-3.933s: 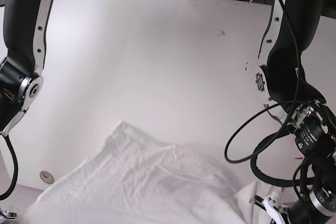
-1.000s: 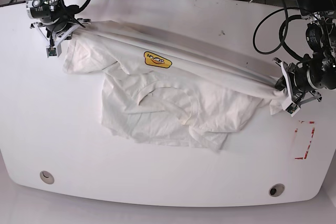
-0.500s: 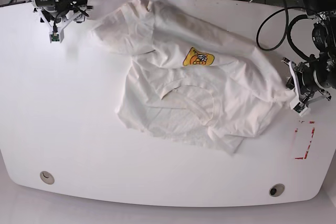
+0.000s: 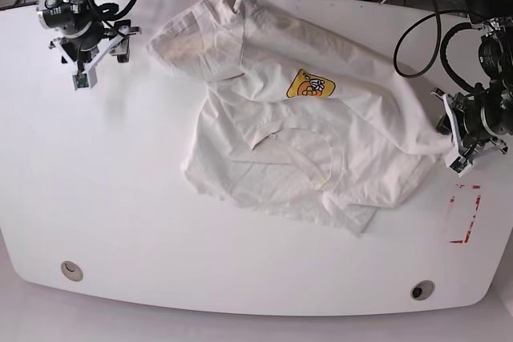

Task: Layout the t-shirt on the table in an organized manner, then fold the t-shirt properly
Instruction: 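Move the right gripper to the shirt's bunched edge and grasp it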

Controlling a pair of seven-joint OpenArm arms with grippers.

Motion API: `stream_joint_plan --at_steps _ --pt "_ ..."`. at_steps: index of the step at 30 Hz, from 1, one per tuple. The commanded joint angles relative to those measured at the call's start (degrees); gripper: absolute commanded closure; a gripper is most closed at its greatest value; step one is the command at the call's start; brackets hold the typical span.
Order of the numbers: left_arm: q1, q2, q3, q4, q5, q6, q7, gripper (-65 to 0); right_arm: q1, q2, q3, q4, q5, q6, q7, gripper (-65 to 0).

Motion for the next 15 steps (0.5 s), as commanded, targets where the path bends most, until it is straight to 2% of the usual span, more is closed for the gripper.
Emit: stream_joint_plan --at_steps 1,4,9,15 --pt "-0.95 -1.11 -0.36 0.81 -0.33 -0.06 -0.55 -12.6 1.6 2.13 -0.13 1.05 6.29 -0.05 0.66 -37.9" --pt "-0.95 -1.11 -0.36 0.81 -0.33 -0.06 -0.55 -12.6 3.18 4.33 -1.18 0.78 12.62 -0.05 0.66 -38.2" --pt "-0.87 -1.2 -0.36 0.81 -0.33 -0.06 -0.55 -12.6 5.64 7.75 -8.22 0.61 22.37 -0.05 0.66 -38.0" --pt "-0.87 -1.2 -0.36 0.81 -0.33 -0.06 -0.55 -12.5 9.42 7.93 -18.24 -1.33 24.4 -0.05 0.66 -38.0"
